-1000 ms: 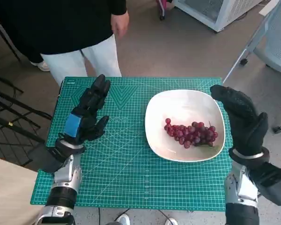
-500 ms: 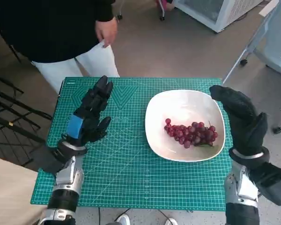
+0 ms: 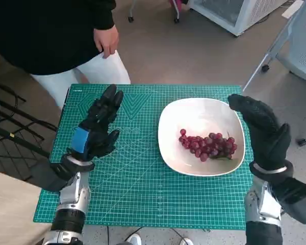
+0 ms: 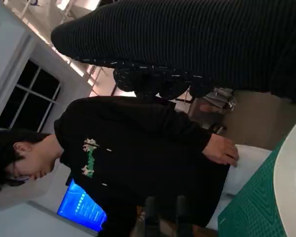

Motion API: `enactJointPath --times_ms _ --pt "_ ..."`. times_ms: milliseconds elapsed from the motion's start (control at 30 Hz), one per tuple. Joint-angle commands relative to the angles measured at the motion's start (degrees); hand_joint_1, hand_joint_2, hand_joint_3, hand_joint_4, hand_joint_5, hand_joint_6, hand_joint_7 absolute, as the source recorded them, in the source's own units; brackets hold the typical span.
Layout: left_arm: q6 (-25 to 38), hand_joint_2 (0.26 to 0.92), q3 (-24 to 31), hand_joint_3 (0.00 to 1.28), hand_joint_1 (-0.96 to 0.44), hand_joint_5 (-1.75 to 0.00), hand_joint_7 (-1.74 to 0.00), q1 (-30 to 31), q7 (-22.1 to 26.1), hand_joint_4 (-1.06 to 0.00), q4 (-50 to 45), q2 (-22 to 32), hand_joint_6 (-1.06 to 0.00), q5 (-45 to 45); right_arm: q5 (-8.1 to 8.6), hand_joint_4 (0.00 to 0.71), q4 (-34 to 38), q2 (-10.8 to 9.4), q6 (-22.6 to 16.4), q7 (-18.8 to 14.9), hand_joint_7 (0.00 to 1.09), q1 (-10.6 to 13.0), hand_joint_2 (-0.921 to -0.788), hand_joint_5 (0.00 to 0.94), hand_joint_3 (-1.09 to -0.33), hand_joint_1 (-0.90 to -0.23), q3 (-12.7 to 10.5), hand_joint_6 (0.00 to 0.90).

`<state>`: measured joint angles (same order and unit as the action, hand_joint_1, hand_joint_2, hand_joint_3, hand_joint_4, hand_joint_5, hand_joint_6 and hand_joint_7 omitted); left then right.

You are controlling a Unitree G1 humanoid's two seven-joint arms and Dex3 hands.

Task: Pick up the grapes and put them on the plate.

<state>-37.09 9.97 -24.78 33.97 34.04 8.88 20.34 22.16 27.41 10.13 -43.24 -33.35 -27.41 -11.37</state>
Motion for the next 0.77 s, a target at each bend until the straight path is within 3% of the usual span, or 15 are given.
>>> enactJointPath --times_ms 33,767 --pt "0.13 0.921 0.53 0.42 -0.69 0.00 -0.01 0.77 0.22 -0.11 -0.79 0.09 -0.19 0.36 0.48 0.182 1.23 0.26 0.01 -0.86 0.36 0.22 -0.921 0.002 -0.636 -0.563 -0.33 -0.001" --pt "3.38 0.921 0.77 0.26 -0.60 0.00 -0.02 1.90 -0.72 -0.12 -3.44 -0.32 -0.24 1.06 0.53 0.184 1.18 0.05 -0.31 -1.12 0.37 0.26 -0.921 0.003 -0.631 -0.565 -1.15 -0.001"
